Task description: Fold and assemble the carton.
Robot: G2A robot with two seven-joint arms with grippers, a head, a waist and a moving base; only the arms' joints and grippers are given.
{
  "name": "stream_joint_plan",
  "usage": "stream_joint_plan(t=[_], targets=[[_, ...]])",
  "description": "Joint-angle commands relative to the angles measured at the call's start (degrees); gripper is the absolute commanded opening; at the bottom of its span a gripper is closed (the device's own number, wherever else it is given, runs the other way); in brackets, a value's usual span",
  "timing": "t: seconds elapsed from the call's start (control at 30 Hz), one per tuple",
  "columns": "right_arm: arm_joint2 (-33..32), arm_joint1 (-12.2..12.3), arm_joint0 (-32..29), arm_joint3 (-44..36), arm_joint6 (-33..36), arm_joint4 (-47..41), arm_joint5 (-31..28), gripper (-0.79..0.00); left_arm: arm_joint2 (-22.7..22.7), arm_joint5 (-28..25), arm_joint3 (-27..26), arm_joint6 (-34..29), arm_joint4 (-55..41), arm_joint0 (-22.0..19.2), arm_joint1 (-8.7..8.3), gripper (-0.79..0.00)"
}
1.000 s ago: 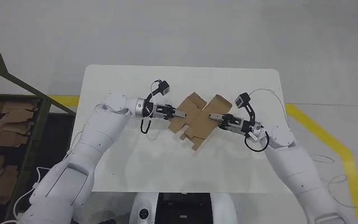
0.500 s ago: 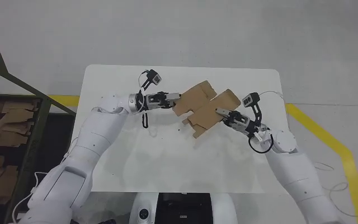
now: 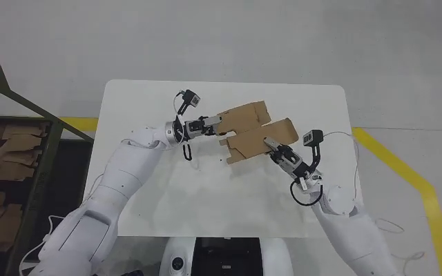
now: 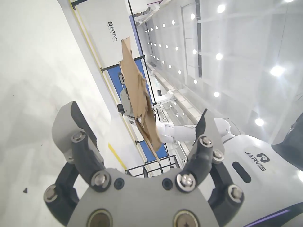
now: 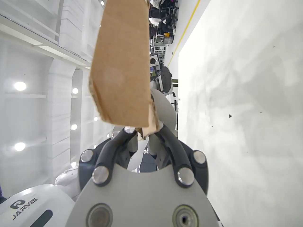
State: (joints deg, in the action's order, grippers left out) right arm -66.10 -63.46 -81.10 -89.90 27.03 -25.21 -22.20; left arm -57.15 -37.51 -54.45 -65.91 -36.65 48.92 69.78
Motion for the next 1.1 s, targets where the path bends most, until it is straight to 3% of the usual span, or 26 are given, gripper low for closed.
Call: stream_joint_plan(t=[0.0,0.37,0.4,0.47,0.53,0.57,0.6,0.87,0.9,0.93,0.97,1.07], targets=[[0.16,-0.15,-0.36,-0.33,-1.72,1.12,0.33,-0.785,0.19,-0.27,0.03,0.74,-0.17,0.03,0.22,0.000],[1.22,-0.89,-1.14,-1.01,-5.13,4.02,1.36,-0.785,1.31,-0.97,0.20,3.65,3.43,-0.53,0.97,0.000],[1.30,-0.95,-1.15,-1.03,-5.13,4.10,1.42,-0.785,1.29,-1.12,0.26,4.06,3.69,-0.59,1.01,-0.049],[1.26,-1.05,-1.16,-0.97,-5.25,4.17,1.48,-0.785,1.30,-1.25,0.29,4.58,4.15,-0.65,1.10,-0.397],[1.23,-1.15,-1.25,-1.05,-5.55,4.24,1.45,-0.785,1.34,-1.17,0.32,4.83,4.62,-0.73,1.16,-0.591],[1.20,-1.20,-1.31,-1.05,-5.66,4.27,1.51,-0.785,1.35,-1.10,0.32,4.96,4.79,-0.76,1.19,-0.653],[1.15,-1.24,-1.34,-1.09,-5.76,4.36,1.53,-0.785,1.40,-0.97,0.34,5.09,5.04,-0.78,1.23,-0.785],[0.69,-1.47,-1.71,-1.71,-5.53,5.20,1.74,-0.785,1.59,0.12,1.08,5.98,6.26,-1.16,1.51,-0.785],[0.62,-1.49,-1.81,-1.83,-5.48,5.28,1.64,-0.730,1.61,0.17,1.25,6.03,6.31,-1.25,1.56,-0.785],[0.56,-1.51,-1.90,-1.94,-5.35,5.38,1.58,-0.536,1.63,0.23,1.38,6.05,6.25,-1.30,1.61,-0.785],[0.49,-1.52,-1.93,-2.05,-5.09,5.56,1.40,-0.018,1.67,0.25,1.48,5.95,6.27,-1.36,1.65,-0.785],[-0.04,-1.47,-1.77,-1.92,-3.44,6.19,-0.19,0.000,1.51,0.22,1.77,5.66,6.21,-1.63,1.71,-0.785]])
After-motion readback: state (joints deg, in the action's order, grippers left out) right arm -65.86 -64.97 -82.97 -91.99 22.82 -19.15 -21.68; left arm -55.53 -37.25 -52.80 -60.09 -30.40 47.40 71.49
